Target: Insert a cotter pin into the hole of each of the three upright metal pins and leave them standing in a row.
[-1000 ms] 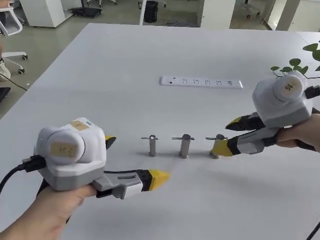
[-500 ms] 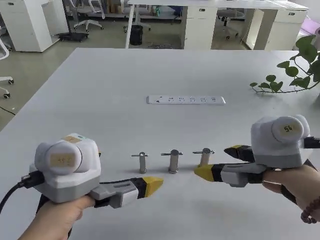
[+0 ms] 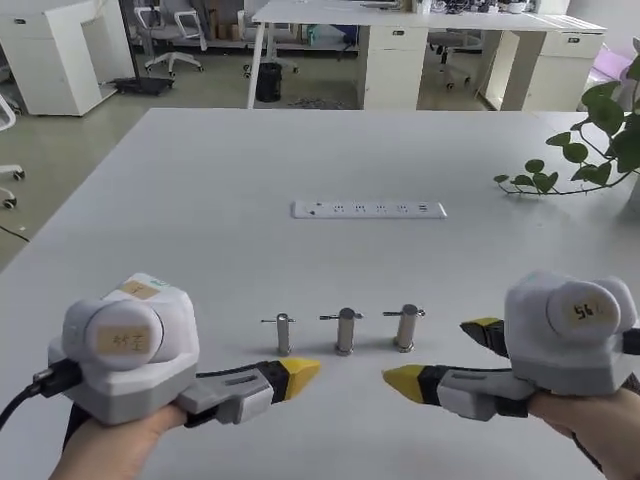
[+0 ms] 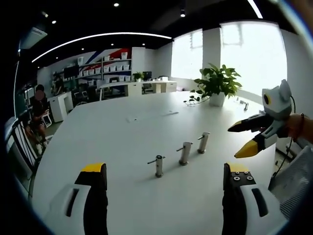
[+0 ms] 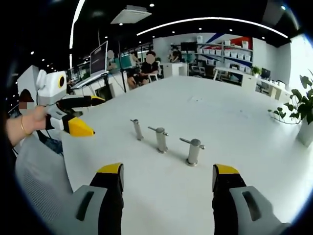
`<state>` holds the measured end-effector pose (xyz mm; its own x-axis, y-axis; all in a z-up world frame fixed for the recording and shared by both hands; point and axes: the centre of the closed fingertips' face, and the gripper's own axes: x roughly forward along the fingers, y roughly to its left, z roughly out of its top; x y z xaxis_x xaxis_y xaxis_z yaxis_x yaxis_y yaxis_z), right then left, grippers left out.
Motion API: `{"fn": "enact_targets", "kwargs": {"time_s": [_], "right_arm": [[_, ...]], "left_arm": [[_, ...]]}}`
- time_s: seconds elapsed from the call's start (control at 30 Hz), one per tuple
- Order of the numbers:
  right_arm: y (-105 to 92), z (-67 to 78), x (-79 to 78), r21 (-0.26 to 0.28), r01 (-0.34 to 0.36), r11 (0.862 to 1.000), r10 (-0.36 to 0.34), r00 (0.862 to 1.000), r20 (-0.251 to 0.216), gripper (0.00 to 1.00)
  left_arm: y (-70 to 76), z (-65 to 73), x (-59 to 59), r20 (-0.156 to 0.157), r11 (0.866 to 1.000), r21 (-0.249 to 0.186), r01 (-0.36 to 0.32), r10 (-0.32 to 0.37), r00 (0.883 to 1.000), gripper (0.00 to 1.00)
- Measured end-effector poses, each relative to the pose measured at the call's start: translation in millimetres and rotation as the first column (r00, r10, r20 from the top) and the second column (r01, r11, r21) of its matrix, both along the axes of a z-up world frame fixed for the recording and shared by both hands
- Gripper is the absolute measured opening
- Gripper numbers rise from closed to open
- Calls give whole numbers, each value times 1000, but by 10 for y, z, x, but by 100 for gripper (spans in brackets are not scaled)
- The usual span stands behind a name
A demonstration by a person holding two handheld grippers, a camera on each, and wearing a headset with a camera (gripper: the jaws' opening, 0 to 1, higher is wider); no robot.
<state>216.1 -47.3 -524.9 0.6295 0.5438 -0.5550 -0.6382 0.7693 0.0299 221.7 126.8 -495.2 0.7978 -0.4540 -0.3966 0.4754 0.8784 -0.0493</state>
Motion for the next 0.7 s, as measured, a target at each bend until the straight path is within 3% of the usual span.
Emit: {"fn": "enact_targets", "kwargs": {"time_s": [0.1,0.17,0.23,0.3,0.37,0.7], "right_arm": [[-9,-3,-7,12,15,1000,-15,1000,-2,71],[-16,-50,-22,5,23,1000,-23,1000,0,71],[-24,-80,-52,-6,26,1000,-26,1000,-3,70],[-3,-50,-63,29,36,999,-36,999,0,69],[8,-26,-75,52,41,998,-41,999,-2,69],[-20,-31,-118,48,53,997,-53,999,0,69]], "left_arm": [[1,-6,-23,-9,1000,-4,2,-2,1000,99],[18,-37,-52,-29,1000,23,6,-5,1000,99],[22,-16,-59,-15,1000,26,4,-4,1000,99],[19,6,-68,-12,1000,6,4,-4,1000,99],[32,1,-75,-12,1000,15,2,-2,1000,99],[71,18,-104,-13,1000,7,-11,11,1000,98]]}}
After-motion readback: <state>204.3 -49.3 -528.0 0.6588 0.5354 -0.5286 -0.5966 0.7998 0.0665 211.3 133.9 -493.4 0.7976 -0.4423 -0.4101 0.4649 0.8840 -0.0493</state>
